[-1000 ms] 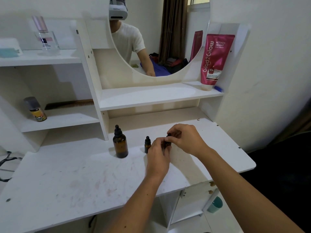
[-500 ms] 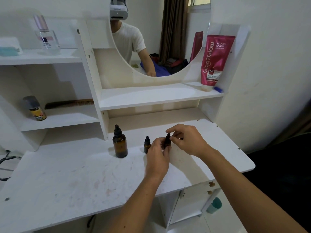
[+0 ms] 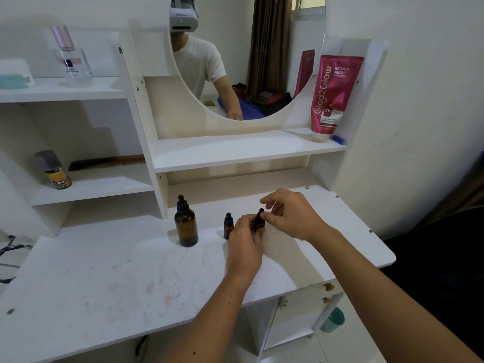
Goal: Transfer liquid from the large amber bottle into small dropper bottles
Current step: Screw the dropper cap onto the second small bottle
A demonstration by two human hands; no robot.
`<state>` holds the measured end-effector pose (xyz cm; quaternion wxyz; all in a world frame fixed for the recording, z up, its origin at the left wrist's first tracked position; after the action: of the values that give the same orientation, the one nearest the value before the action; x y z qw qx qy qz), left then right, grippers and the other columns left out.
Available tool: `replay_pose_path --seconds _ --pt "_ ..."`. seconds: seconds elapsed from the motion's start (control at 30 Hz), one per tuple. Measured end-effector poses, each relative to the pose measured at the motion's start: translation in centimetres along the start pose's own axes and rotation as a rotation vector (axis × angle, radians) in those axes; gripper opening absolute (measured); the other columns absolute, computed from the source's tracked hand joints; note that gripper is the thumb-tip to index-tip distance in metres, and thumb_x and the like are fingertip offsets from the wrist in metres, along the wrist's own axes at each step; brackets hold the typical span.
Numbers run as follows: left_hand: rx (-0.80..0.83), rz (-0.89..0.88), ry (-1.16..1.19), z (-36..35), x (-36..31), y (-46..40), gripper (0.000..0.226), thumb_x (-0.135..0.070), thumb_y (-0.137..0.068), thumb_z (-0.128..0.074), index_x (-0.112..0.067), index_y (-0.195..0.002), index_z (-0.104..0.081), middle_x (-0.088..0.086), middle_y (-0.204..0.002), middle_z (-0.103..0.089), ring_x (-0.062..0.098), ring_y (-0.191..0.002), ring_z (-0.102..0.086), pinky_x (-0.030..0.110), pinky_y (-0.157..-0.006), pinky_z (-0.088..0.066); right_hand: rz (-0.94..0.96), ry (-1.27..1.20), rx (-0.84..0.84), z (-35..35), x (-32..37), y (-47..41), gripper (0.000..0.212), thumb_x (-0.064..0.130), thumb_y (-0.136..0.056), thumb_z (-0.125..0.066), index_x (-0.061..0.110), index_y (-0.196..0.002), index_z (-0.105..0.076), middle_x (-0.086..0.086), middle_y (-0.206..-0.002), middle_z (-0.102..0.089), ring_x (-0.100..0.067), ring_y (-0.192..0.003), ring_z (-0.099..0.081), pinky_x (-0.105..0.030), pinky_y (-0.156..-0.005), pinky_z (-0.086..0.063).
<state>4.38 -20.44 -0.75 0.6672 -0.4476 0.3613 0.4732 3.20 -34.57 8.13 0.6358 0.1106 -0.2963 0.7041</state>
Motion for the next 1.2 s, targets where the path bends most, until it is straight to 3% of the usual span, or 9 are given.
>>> replay_pose_path --seconds 0.13,0.27,0.43,0.6,0.7,0.8,1.0,1.2 --pt "0.003 0.006 -0.012 0.0 -0.1 0.1 0.023 -0.018 -0.101 -0.061 -0.023 -0.123 -0.061 -0.015 -0.112 -0.064 -0.003 -0.104 -0.06 0.011 -0.087 -0.046 0.031 -0.007 0.069 -0.6 -0.2 0.0 0.028 0.007 -0.093 -0.07 0.019 -0.117 -0.076 0.01 -0.109 -0.075 -0.004 -0.092 -0.071 -0.007 -0.084 -0.051" --pt "0.013 0.014 -0.016 0.0 0.1 0.2 0.022 -0.02 -0.101 -0.061 -0.025 -0.123 -0.06 -0.016 -0.111 -0.063 -0.006 -0.102 -0.059 0.011 -0.085 -0.046 0.01 -0.031 0.08 -0.8 -0.6 -0.2 0.027 0.013 -0.093 -0.074 0.021 -0.119 -0.075 0.008 -0.109 -0.074 -0.005 -0.096 -0.069 -0.005 -0.083 -0.049" --pt "0.02 0.022 -0.032 -0.1 0.1 0.1 0.021 -0.022 -0.102 -0.06 -0.025 -0.122 -0.058 -0.016 -0.111 -0.062 -0.008 -0.1 -0.058 0.011 -0.08 -0.047 -0.007 0.0 0.077 -1.1 -0.6 -0.5 0.017 0.019 -0.092 -0.077 0.021 -0.109 -0.079 0.007 -0.101 -0.071 -0.007 -0.089 -0.066 -0.017 -0.084 -0.051" --pt "0.016 0.013 -0.047 0.0 -0.2 0.1 0.019 -0.019 -0.103 -0.058 -0.023 -0.122 -0.058 -0.015 -0.11 -0.062 -0.006 -0.1 -0.058 0.016 -0.082 -0.05 -0.042 -0.004 0.033 -1.4 -0.7 -0.3 0.013 0.02 -0.091 -0.078 0.019 -0.104 -0.078 0.011 -0.096 -0.069 0.003 -0.082 -0.063 -0.009 -0.077 -0.047" --pt "0.002 0.006 -0.053 0.0 -0.4 0.2 0.02 -0.018 -0.103 -0.057 -0.02 -0.122 -0.059 -0.014 -0.109 -0.062 -0.006 -0.098 -0.058 0.018 -0.085 -0.053 -0.042 0.003 0.002 -1.7 -0.6 0.1 0.012 0.019 -0.093 -0.076 0.019 -0.104 -0.077 0.009 -0.098 -0.07 -0.002 -0.084 -0.065 -0.018 -0.082 -0.053" --pt "-0.008 0.011 -0.053 0.1 -0.5 0.2 0.025 -0.021 -0.103 -0.058 -0.02 -0.127 -0.059 -0.013 -0.113 -0.063 -0.003 -0.099 -0.059 0.024 -0.093 -0.055 -0.03 0.018 -0.016 -1.9 -0.4 0.3 0.015 0.018 -0.093 -0.075 0.018 -0.108 -0.078 0.006 -0.102 -0.071 -0.009 -0.089 -0.067 -0.025 -0.088 -0.057" --pt "0.006 0.081 -0.072 0.2 -0.4 1.1 0.047 -0.03 -0.103 -0.057 -0.021 -0.148 -0.046 -0.004 -0.143 -0.058 0.014 -0.13 -0.055 0.037 -0.108 -0.049 -0.05 0.043 -0.038 -1.5 0.2 0.8 0.032 0.025 -0.09 -0.079 0.016 -0.121 -0.074 0.003 -0.105 -0.068 -0.012 -0.083 -0.067 -0.033 -0.089 -0.058" --pt "-0.017 0.143 0.055 2.8 -1.1 4.5 0.048 -0.034 -0.095 -0.068 -0.029 -0.141 -0.054 -0.011 -0.142 -0.059 0.01 -0.128 -0.058 0.031 -0.105 -0.047 -0.049 0.039 -0.191 0.4 1.5 1.8 0.041 0.032 -0.09 -0.079 0.021 -0.129 -0.069 0.008 -0.11 -0.063 -0.008 -0.09 -0.063 -0.026 -0.087 -0.057"
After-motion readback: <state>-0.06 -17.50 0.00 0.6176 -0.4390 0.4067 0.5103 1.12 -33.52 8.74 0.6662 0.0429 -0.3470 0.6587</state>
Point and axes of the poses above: each hand's wrist, its own y-axis away from the middle knuckle, its own z-axis out of the back of the hand, x = y × z, the point moved 5 cm from there along -y, towards the middle knuckle
